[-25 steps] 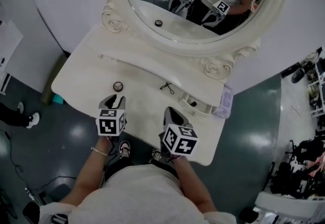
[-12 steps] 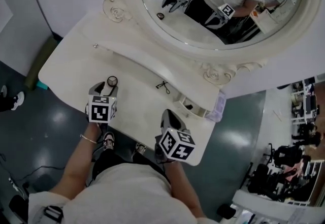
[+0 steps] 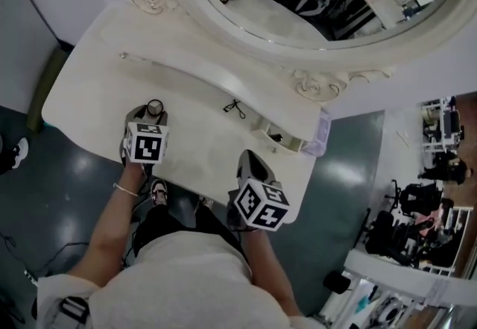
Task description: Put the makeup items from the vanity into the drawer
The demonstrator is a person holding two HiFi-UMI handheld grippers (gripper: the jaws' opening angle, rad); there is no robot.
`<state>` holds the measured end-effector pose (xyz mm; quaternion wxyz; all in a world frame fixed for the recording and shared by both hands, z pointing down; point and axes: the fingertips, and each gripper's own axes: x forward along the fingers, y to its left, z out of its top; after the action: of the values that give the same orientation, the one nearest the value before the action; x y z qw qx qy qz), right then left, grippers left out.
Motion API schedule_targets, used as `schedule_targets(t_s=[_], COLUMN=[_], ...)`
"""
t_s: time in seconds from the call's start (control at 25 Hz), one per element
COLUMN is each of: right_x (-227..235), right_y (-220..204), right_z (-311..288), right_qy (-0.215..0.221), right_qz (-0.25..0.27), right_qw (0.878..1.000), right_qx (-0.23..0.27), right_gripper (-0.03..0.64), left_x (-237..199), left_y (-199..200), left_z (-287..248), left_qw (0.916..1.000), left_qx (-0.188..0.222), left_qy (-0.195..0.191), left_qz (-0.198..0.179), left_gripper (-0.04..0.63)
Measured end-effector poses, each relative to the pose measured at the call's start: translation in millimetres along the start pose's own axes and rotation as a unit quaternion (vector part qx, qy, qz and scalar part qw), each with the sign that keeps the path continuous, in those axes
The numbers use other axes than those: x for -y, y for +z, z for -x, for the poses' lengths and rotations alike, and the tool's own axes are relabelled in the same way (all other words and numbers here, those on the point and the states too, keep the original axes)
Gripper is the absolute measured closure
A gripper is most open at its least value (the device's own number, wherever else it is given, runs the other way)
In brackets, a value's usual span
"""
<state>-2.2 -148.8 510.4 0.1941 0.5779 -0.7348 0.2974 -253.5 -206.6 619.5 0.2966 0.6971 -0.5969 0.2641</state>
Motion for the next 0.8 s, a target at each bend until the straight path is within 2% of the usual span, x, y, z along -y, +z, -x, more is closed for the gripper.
schedule_targets(t_s=[0.4,0.8], right_x=[7,16], right_y=[-16,-26], right_z=[11,22], right_qy=[-0.029,-0.040], right_qz=[-0.035,-0.058], right_qw=[0.999,0.997], right_qx=[0.006,0.012], right_gripper=[0.598,0.598], left_x=[-2,-3], left_y=[-3,-6], left_z=[-11,-11], left_qw=[0.9997,0.9998], left_qx=[-0.024,-0.021], left_qy=[-0.009,-0.005], left_qz=[-0.007,-0.003], left_gripper=[0.387,0.387])
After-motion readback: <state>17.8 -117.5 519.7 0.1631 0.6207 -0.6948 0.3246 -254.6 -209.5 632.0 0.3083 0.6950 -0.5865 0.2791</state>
